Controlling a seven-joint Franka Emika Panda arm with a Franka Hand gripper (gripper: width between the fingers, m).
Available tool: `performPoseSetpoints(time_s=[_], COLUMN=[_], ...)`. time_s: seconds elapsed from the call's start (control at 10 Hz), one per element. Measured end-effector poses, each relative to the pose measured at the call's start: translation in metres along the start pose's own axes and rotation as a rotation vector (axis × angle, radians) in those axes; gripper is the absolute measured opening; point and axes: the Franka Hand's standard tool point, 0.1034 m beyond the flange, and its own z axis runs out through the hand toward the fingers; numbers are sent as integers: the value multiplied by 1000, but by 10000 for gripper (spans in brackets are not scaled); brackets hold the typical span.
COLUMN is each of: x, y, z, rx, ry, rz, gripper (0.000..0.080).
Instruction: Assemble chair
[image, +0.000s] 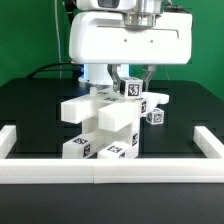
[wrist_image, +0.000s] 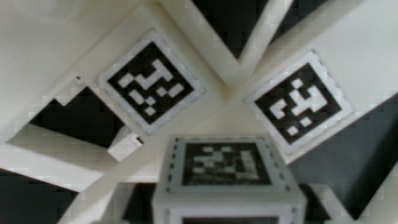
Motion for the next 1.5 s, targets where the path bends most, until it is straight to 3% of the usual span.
performPoseSetpoints(time_s=[1.2,1.5], x=[0,0], y=[-2,-2], z=[1,1], rx=[4,4], ry=[-1,-1], rz=[785,825], gripper=[275,275])
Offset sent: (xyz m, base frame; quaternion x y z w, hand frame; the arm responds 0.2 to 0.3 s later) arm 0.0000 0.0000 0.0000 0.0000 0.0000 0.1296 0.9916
